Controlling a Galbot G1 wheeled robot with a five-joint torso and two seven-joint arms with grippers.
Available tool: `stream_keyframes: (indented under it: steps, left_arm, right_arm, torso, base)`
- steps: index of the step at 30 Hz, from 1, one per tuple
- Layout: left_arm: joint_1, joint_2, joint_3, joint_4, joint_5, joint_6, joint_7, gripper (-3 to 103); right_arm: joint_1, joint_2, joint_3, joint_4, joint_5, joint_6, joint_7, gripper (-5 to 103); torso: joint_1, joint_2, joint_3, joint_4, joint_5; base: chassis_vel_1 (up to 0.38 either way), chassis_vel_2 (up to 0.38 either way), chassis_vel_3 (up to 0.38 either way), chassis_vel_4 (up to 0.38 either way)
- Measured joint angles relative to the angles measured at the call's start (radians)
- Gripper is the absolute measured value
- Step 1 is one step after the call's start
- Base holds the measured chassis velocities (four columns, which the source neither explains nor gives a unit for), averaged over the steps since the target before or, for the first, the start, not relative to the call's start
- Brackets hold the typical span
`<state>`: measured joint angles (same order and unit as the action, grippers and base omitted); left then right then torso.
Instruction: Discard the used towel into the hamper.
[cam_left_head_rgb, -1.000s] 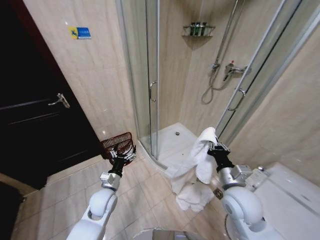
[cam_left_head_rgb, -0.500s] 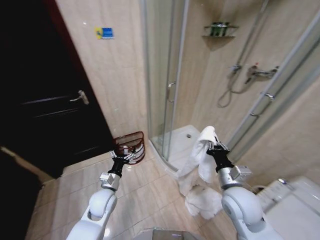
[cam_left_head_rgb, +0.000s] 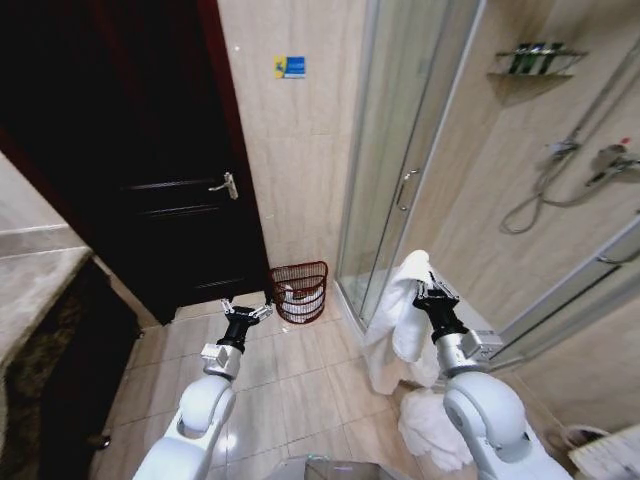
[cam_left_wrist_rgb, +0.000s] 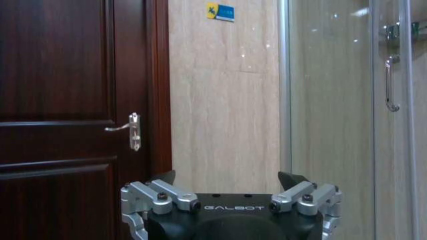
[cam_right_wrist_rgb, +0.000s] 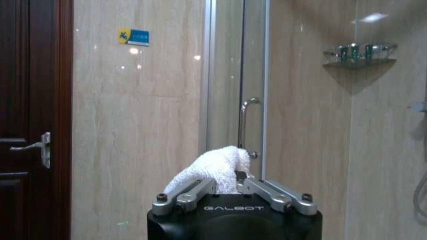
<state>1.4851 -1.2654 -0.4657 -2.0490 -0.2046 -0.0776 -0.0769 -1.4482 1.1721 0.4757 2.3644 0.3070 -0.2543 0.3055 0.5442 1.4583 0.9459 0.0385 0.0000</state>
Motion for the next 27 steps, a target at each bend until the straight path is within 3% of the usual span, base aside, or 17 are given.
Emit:
stream_keyframes:
  steps: [18, 27]
  left_arm:
    - [0.017, -0.011, -0.006, -0.006, 0.005, 0.006, 0.001, 100]
    - [0.02, -0.019, -0.004, -0.003, 0.012, -0.008, -0.004, 100]
  right_arm:
    - [-0.01, 0.014, -0.004, -0.003, -0.005, -0.005, -0.005, 5]
    - [-0.021, 0.016, -0.004, 0.01, -0.004, -0.018, -0.024, 5]
  torso:
    - [0.0, 0.0, 0.0, -0.0001, 0.0001]
    - [0.0, 0.0, 0.0, 0.0, 0.0]
  base:
    - [0.076, 0.07, -0.055, -0.051]
    - [0.082, 0.091, 0.039, 0.053]
